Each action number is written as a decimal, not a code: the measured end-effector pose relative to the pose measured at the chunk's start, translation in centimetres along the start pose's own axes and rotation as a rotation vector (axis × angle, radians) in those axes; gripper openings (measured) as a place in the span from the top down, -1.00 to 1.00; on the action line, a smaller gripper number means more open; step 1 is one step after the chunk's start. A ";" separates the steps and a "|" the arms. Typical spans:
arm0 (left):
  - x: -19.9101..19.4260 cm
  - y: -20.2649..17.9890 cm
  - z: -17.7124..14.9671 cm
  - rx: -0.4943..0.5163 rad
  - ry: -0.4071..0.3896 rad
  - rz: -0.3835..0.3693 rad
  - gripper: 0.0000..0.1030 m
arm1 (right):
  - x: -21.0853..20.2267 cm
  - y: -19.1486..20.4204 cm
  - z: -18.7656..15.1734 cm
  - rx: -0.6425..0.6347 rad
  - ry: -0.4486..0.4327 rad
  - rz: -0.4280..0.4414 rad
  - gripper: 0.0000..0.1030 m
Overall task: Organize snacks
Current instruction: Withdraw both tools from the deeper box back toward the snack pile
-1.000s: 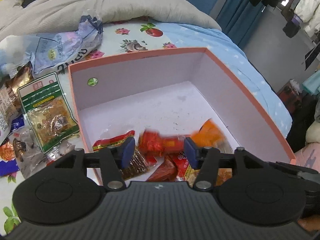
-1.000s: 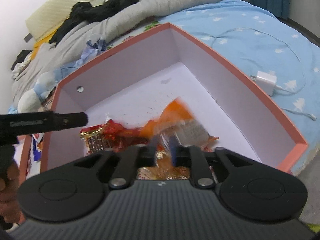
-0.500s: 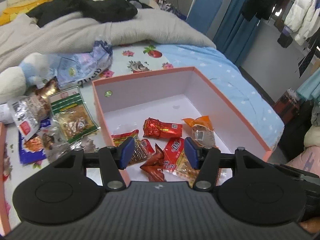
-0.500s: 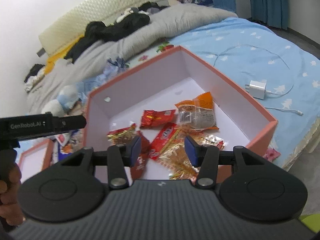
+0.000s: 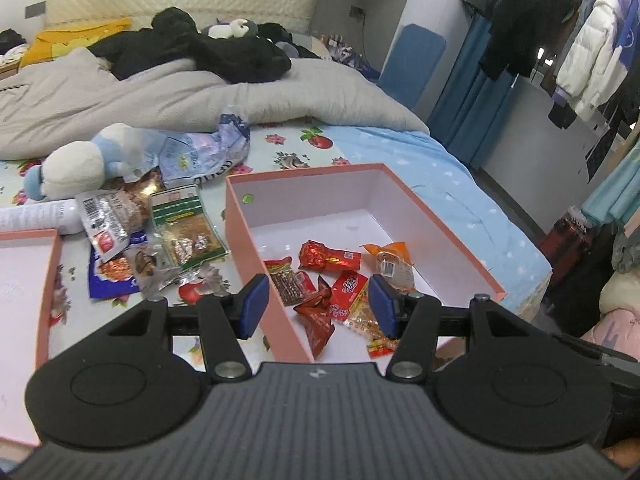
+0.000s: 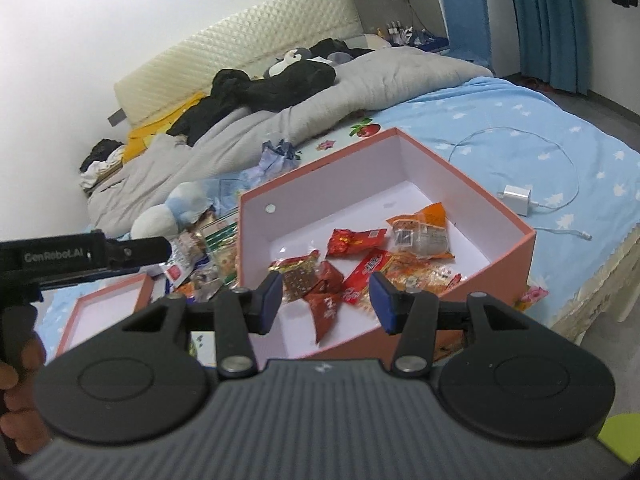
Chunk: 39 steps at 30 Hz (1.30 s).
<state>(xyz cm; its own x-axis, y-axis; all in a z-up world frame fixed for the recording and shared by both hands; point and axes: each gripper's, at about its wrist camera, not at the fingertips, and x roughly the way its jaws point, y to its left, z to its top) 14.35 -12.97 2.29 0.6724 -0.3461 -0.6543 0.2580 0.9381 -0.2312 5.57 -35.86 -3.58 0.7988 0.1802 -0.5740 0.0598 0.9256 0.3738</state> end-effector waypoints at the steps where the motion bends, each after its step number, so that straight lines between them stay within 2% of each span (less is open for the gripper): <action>1: -0.7 0.0 -0.3 0.000 -0.007 0.000 -0.18 | -0.3 0.2 -0.3 -0.003 -0.003 0.004 0.01; 12: -6.1 2.1 -3.6 -0.042 -0.057 0.051 -0.18 | -2.2 4.3 -2.8 -0.096 -0.035 0.081 0.00; 22: -8.9 5.1 -7.1 -0.118 -0.060 0.105 -0.18 | -2.1 6.5 -5.4 -0.151 0.016 0.171 0.00; 31: -8.6 7.6 -8.7 -0.153 -0.022 0.143 -0.18 | -0.8 7.6 -7.4 -0.173 0.088 0.210 0.00; 39: -6.0 10.1 -8.9 -0.187 0.030 0.153 -0.22 | 0.8 8.6 -8.2 -0.203 0.111 0.218 0.00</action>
<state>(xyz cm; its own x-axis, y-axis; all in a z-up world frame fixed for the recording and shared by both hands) 6.76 -1.28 -2.55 0.6725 -0.2015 -0.7121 0.0197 0.9668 -0.2550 1.82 -25.04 -6.83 0.7089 0.4063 -0.5766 -0.2352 0.9068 0.3498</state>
